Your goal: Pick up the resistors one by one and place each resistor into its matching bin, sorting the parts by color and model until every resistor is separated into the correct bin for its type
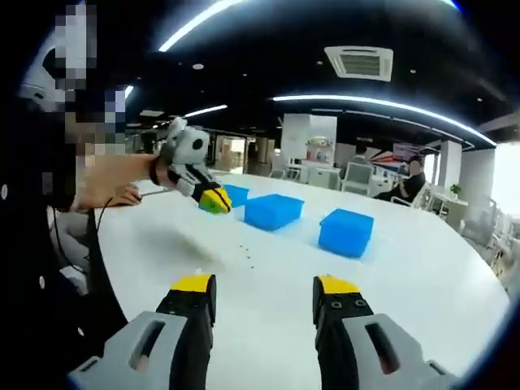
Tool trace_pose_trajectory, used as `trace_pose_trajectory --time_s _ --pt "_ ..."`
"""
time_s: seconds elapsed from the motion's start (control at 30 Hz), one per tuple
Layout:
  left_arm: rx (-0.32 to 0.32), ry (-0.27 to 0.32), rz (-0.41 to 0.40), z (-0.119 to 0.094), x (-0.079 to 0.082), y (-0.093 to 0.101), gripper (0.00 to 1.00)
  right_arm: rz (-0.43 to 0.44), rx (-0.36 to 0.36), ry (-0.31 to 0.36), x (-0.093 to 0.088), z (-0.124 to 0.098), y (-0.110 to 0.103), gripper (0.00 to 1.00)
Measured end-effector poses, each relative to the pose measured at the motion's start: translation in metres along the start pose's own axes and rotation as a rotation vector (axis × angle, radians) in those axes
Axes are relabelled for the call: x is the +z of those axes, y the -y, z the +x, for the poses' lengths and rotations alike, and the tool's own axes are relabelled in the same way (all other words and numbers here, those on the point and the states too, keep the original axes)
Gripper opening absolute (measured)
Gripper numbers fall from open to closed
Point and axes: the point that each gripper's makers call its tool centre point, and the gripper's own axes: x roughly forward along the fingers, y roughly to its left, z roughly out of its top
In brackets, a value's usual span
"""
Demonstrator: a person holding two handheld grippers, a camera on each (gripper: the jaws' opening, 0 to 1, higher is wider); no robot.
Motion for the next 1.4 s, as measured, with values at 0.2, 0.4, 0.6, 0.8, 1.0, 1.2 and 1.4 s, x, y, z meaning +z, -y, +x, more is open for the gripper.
trace_pose_trajectory --time_s 0.2,0.4,0.6,0.8,1.0,1.2,1.4 --pt "0.267 0.286 0.007 -0.047 0.045 -0.008 0.05 -0.003 -0.032 0.071 0.023 -0.002 -0.003 0.49" --pt "0.391 0.413 -0.031 -0.064 0.056 -0.005 0.05 -0.013 -0.047 0.097 0.035 -0.006 -0.009 0.49" --pt "0.440 0.413 -0.017 -0.044 0.068 -0.015 0.05 -0.010 -0.076 0.106 0.036 -0.014 -0.006 0.49" --pt "0.429 0.413 0.010 -0.002 0.096 -0.037 0.05 0.014 -0.118 0.111 0.032 -0.022 0.004 0.49" --pt "0.454 0.379 -0.008 0.054 0.114 -0.082 0.05 0.037 -0.245 0.105 0.024 -0.039 0.036 0.49" --pt "0.489 0.313 -0.032 0.115 0.123 -0.127 0.05 0.064 -0.347 0.077 0.010 -0.057 0.064 0.49" --pt "0.480 0.254 -0.012 0.159 0.127 -0.141 0.05 0.090 -0.392 0.060 0.000 -0.067 0.074 0.49"
